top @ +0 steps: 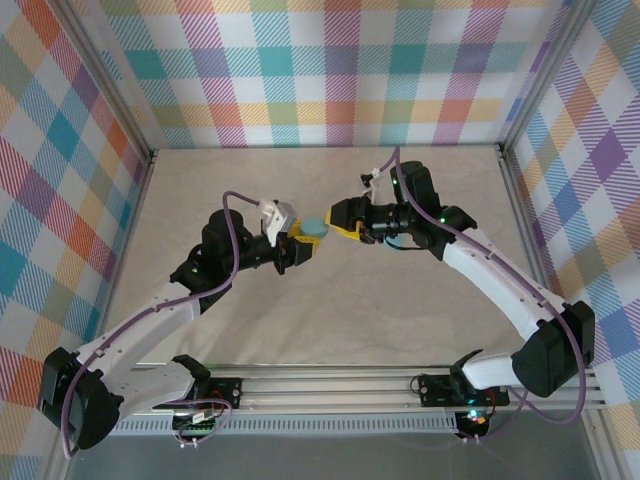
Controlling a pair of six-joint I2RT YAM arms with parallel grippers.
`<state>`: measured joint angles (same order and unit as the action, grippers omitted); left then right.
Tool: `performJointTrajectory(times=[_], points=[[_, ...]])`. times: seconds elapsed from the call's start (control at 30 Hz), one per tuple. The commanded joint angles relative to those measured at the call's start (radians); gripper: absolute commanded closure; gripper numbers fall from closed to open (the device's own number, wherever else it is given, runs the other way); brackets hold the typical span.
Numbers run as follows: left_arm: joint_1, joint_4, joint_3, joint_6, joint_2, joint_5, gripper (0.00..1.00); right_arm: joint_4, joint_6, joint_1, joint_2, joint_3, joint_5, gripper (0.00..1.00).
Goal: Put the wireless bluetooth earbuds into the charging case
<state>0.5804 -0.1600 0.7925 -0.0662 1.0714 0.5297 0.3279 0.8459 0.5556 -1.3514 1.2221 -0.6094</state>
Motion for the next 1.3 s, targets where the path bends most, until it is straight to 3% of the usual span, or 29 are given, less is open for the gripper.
performJointTrajectory(times=[0.0,0.83,1.07,1.27], points=[[0.008,-0.055,0.008,0.014,-0.001,0.01,0.96,-0.118,0.075,-0.005,-0.011,-0.004,-0.076,0.44],[0.008,-0.165,0.022,0.069,0.064,0.001,0.96,-0.181,0.156,-0.002,-0.086,0.002,-0.231,0.46],[0.008,-0.154,0.017,0.066,0.065,-0.007,0.95,-0.197,0.165,-0.002,-0.099,0.004,-0.24,0.58],[0.008,-0.126,0.003,0.063,0.061,-0.016,0.86,-0.231,0.188,-0.003,-0.103,-0.009,-0.23,0.67]])
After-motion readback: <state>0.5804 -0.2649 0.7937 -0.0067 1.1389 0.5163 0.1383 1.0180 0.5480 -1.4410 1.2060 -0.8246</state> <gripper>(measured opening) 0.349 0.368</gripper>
